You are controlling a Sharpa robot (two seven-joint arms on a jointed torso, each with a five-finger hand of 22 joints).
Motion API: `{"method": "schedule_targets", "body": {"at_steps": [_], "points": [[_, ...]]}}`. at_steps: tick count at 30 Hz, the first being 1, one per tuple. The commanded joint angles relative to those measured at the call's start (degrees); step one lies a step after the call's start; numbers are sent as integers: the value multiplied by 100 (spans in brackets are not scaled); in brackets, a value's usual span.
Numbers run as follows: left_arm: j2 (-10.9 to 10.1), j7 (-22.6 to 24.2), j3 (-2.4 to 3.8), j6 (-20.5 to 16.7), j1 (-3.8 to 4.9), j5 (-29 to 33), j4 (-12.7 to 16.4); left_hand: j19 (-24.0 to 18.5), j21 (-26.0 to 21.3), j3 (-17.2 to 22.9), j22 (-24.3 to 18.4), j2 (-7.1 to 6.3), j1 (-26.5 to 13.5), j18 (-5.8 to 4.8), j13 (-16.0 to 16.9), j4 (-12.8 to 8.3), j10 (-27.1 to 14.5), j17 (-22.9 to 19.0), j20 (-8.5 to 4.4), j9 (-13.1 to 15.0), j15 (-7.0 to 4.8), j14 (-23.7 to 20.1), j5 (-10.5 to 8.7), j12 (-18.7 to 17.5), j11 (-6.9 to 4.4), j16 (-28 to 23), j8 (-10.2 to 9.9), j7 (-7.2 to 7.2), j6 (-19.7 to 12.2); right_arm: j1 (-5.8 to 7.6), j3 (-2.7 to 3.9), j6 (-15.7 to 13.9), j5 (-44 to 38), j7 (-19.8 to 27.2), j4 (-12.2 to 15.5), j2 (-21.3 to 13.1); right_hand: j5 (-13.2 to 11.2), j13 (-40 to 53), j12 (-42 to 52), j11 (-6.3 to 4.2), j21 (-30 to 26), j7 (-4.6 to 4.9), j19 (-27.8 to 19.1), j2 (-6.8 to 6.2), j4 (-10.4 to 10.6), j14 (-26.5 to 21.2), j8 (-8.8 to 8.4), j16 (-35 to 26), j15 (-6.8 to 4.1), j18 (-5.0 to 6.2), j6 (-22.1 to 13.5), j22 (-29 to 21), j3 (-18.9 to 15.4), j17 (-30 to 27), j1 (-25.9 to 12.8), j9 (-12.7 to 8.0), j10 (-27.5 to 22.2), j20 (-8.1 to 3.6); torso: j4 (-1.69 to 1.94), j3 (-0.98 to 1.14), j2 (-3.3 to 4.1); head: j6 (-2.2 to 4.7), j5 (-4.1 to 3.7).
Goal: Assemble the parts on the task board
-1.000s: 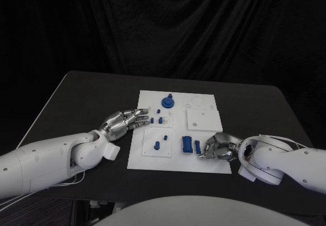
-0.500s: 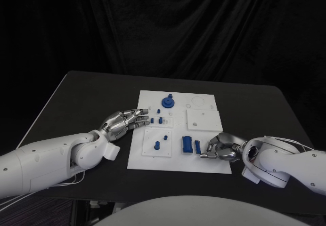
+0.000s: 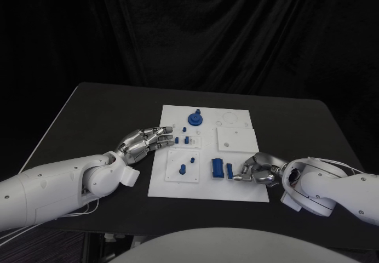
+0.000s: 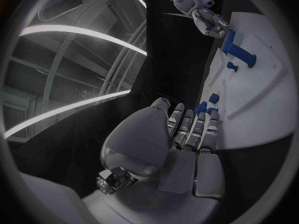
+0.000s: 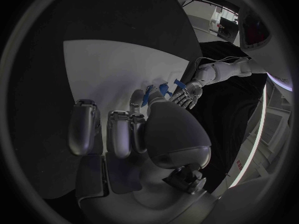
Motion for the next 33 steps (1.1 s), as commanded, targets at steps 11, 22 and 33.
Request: {"method": "schedule_targets", "body": {"at_steps": [11,22,33], "points": [[26,39,4,89,-14,23,2,34,-2,39,-6,31,0,-77,8,-5,0,8,19,7,14,-44,12,24,33,23,37,157,9,-14,2,44,-27,-120,-89,106,36,1486,-14,-19,-47,-29,34,179,-26,431,36,-20,21,33,3,1052,117,727,112,14,617,-27,3,-1,0,-1,-2],[20,40,4,85,-16,23,5,33,-4,50,-9,29,-2,-77,8,-7,0,7,19,7,14,-46,12,25,32,22,37,158,6,-15,2,265,-26,-171,-133,194,485,1486,-14,-36,-84,-48,18,135,-318,426,7,-31,5,40,-52,1043,324,709,514,17,617,-42,2,0,0,-1,12],[-3,47,4,67,-17,23,19,35,-3,56,-7,27,-1,-77,7,-9,-1,8,19,7,14,-45,14,25,32,29,38,157,9,-15,2,316,-27,-142,-130,182,790,1486,-14,-28,-107,-35,8,-85,-568,419,-67,-45,10,43,-75,1037,437,685,789,-26,617,-40,3,-1,1,-1,10]]}}
